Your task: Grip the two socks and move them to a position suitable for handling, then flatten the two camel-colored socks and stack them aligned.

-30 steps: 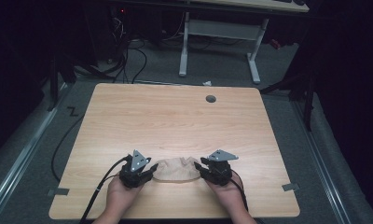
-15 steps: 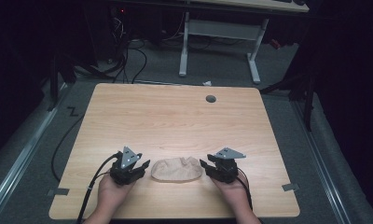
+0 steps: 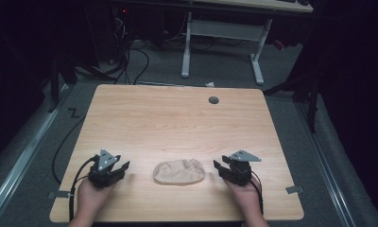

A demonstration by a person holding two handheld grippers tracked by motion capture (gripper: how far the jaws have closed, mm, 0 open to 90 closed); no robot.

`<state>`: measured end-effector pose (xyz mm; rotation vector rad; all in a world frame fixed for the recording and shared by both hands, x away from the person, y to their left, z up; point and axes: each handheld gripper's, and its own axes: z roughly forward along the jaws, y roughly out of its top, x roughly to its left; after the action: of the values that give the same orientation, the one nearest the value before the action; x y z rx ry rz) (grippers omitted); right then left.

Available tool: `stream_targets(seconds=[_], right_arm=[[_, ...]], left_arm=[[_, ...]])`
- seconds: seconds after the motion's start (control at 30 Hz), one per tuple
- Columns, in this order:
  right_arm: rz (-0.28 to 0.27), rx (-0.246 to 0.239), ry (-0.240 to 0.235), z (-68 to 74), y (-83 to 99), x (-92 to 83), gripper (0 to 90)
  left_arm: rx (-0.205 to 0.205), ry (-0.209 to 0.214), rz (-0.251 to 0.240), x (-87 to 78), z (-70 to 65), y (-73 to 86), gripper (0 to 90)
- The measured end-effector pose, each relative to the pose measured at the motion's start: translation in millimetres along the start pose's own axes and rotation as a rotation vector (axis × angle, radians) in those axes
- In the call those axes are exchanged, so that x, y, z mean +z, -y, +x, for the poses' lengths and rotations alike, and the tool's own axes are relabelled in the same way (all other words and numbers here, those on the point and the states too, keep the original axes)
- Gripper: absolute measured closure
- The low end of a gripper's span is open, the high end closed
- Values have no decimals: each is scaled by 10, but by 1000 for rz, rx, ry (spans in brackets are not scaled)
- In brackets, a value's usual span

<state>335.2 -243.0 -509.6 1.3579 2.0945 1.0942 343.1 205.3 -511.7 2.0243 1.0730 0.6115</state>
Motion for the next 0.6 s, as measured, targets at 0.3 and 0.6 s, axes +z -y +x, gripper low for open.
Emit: stream_targets(seconds=[0.3,0.6], right_arm=[[-3,12,50,-118,106,-73,536],[-29,6,52,-104,207,-163,528]], left_arm=[[-57,-52,-3,-123,223,260,541],[-83,-34,5,-182,251,369,544]])
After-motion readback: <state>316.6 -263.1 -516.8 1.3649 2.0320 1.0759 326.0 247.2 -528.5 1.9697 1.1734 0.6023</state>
